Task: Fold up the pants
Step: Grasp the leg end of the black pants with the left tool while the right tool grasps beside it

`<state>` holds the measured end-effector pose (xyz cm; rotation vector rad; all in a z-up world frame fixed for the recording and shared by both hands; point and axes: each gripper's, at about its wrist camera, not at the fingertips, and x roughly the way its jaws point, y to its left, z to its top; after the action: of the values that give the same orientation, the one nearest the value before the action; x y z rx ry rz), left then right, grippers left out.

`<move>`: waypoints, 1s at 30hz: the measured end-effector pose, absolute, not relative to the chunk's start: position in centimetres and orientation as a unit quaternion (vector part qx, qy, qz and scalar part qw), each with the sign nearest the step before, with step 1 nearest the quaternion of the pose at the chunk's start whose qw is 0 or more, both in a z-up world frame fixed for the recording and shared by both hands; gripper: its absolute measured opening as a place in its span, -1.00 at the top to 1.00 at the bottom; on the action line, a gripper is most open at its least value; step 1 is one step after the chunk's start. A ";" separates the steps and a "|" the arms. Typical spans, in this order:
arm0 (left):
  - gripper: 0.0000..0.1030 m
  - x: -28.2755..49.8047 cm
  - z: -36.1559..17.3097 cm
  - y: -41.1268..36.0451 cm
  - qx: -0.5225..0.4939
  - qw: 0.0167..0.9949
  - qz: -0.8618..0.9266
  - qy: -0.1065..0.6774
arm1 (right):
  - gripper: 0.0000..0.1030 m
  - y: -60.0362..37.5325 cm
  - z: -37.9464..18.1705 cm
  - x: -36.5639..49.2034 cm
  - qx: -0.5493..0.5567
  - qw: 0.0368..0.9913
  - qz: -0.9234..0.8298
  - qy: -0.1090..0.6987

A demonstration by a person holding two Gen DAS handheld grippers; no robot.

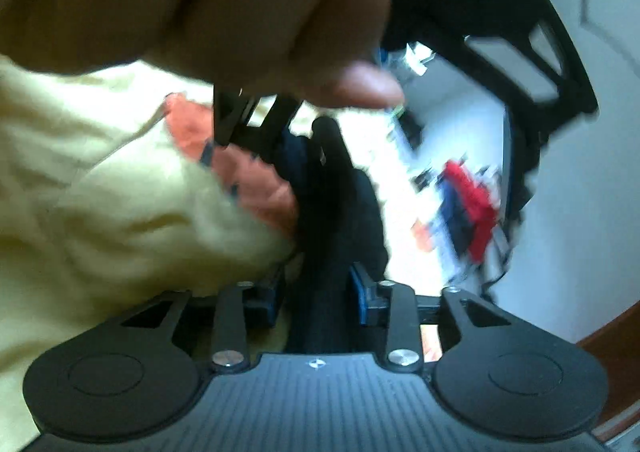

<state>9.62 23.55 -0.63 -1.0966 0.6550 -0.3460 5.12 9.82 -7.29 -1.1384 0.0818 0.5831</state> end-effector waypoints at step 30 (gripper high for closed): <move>0.55 12.6 1.3 19.1 -0.304 0.907 -0.053 0.287 | 0.58 -6.9 2.3 17.3 0.033 0.888 0.352 0.293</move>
<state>12.63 19.08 1.34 -0.6282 0.5921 -0.1093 17.27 -6.94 2.26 0.0695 0.6078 0.7319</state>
